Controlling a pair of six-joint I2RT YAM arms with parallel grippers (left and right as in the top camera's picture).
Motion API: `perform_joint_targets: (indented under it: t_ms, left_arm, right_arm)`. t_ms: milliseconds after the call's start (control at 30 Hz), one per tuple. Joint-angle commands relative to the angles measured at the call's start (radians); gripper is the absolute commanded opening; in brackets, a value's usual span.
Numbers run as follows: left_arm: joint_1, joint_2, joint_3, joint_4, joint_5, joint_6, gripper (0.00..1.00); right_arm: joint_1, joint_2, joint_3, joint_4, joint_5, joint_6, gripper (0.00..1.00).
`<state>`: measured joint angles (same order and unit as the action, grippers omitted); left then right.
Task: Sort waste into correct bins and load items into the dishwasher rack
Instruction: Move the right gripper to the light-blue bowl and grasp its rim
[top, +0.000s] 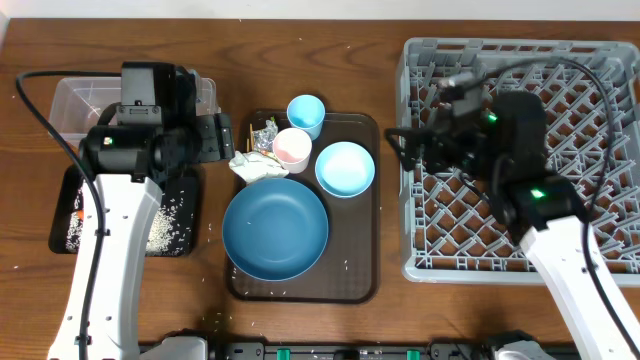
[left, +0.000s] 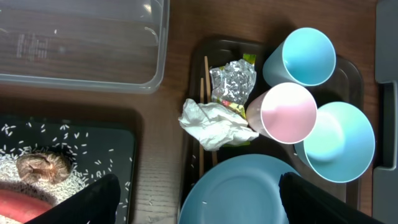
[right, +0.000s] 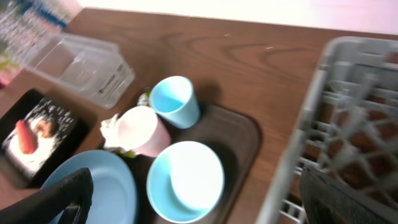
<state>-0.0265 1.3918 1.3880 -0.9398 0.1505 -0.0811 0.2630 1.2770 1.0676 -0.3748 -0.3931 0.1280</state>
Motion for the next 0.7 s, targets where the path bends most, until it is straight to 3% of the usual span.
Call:
perform_joint_targets:
  t_ms: [0, 333, 667]
  left_arm:
    - [0.005, 0.0, 0.011, -0.005, -0.016, 0.0, 0.82]
    - [0.005, 0.001, 0.007, -0.01, -0.058, -0.001, 0.83]
    - [0.005, 0.053, 0.004, -0.01, -0.058, -0.001, 0.83]
  right_arm:
    - [0.063, 0.062, 0.065, -0.003, -0.006, 0.029, 0.99]
    - [0.168, 0.278, 0.123, -0.063, 0.007, 0.152, 0.99]
    - [0.212, 0.34, 0.124, -0.144, 0.178, 0.193, 0.99]
